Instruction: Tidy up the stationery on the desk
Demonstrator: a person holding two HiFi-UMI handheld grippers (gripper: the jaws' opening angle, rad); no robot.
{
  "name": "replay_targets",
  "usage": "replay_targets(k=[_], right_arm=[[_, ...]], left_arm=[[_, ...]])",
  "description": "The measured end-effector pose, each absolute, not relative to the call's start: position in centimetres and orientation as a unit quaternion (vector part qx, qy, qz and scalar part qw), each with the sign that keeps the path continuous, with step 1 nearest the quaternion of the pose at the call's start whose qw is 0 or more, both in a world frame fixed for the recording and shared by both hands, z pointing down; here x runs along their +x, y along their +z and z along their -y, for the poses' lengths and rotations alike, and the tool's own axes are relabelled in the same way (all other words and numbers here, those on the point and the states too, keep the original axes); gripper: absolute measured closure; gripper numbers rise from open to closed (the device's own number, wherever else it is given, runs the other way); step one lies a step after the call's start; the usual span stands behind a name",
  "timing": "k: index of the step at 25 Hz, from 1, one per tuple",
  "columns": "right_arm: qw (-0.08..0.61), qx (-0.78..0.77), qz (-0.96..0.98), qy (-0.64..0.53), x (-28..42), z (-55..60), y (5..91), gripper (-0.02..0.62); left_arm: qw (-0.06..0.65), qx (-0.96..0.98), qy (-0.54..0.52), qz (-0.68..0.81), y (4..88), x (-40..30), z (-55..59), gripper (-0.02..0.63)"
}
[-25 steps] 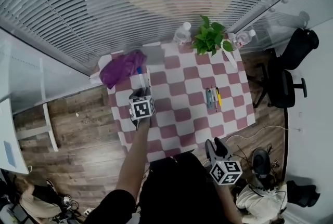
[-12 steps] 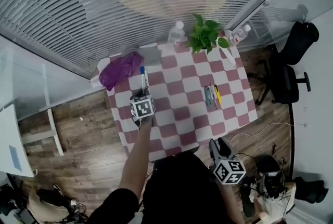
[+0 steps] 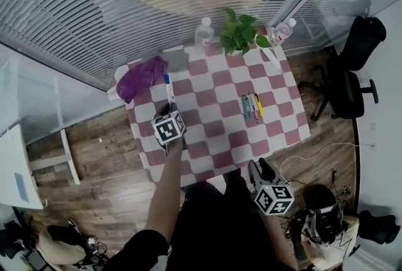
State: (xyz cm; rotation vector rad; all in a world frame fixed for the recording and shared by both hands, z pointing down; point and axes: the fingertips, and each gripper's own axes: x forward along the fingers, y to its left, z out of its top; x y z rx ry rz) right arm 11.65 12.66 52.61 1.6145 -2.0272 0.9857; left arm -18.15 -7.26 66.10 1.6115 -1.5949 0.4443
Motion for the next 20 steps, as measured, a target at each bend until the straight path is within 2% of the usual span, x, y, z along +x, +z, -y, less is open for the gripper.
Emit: replay_targets(k=[7,12,20], right_arm=[[0.181,0.52,0.768,0.327,13.8,-9.5,52.0,0.428],[0.185,0.49,0.803,0.285,18.0,-6.4,50.4,0.428],[0.188,0.45,0.818,0.304,24.7,-3.6,52.0,0.433]], left_arm=[[0.409,0.643,0.18,0.622,64.9,-11.5,4.7,0.517],[0.431,0.632,0.179,0.619,64.4,-5.0,2.5,0.517],[0.442,0.618,0.186,0.623,65.4,3.4,2.2,0.518]])
